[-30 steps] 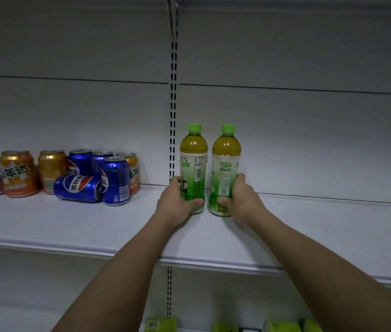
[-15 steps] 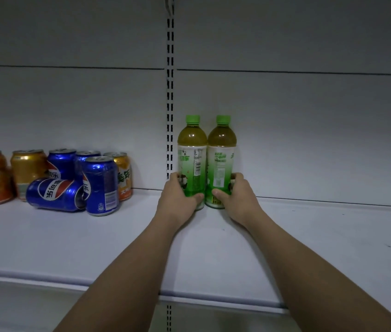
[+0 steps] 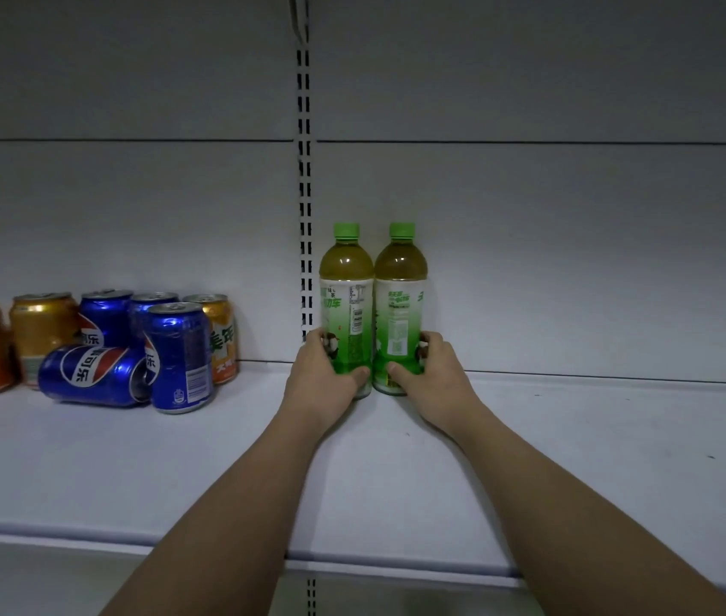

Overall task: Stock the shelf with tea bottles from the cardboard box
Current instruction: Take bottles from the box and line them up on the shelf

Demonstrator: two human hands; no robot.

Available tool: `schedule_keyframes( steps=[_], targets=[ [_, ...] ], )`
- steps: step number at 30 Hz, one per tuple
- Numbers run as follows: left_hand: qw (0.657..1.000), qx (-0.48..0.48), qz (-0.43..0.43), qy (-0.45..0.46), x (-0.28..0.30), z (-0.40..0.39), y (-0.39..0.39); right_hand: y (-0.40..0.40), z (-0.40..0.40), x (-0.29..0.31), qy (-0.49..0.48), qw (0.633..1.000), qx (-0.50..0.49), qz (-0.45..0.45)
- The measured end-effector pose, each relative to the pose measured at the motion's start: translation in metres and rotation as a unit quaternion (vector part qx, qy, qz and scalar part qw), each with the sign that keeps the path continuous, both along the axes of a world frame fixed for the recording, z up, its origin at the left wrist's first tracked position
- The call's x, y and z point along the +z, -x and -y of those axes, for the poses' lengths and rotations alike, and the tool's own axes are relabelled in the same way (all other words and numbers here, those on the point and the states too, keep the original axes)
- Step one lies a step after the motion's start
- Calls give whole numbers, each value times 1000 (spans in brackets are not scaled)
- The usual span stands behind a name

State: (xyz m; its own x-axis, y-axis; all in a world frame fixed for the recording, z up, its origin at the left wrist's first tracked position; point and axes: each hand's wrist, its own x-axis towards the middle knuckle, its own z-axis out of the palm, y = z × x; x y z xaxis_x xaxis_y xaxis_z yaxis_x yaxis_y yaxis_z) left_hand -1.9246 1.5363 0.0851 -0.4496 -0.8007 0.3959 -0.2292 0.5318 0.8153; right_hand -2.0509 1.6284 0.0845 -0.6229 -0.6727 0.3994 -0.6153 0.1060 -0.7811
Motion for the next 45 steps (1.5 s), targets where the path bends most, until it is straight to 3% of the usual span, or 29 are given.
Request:
schedule_keyframes(
  steps=[4,7,13,20,25,28,31,35,39,41,45],
  targets=[
    [997,45,53,21,3,-15,-9,-9,-12,2,7,998,-50,23],
    [985,60,150,53,9,-40,-26,-20,-40,8,-19,996,-89,20],
    [963,63,253,74,16,-87,-87,-58,-119,29,-51,998,-6,43],
    [962,47,216,161,6,-175,-134,-124,-211,24,-28,999,35,-19],
    [967,51,124,216,-38,-223,-152,-152,-248,-18,-20,999,38,-26],
    [978,24,139,152,-104,-248,-162,-160,-263,-77,-85,995,41,15],
    [974,-8,221,46,-183,-277,-169,-166,-278,-151,-172,981,50,69],
    [932,-47,353,-70,-266,-306,-179,-176,-302,-232,-271,952,61,131],
    [910,-76,376,-156,-323,-332,-199,-173,-342,-303,-356,898,64,251],
    [886,-89,401,-214,-361,-346,-215,-170,-363,-341,-389,872,31,295],
    [797,-122,501,-315,-447,-358,-242,-175,-401,-411,-432,835,-40,338]
  ],
)
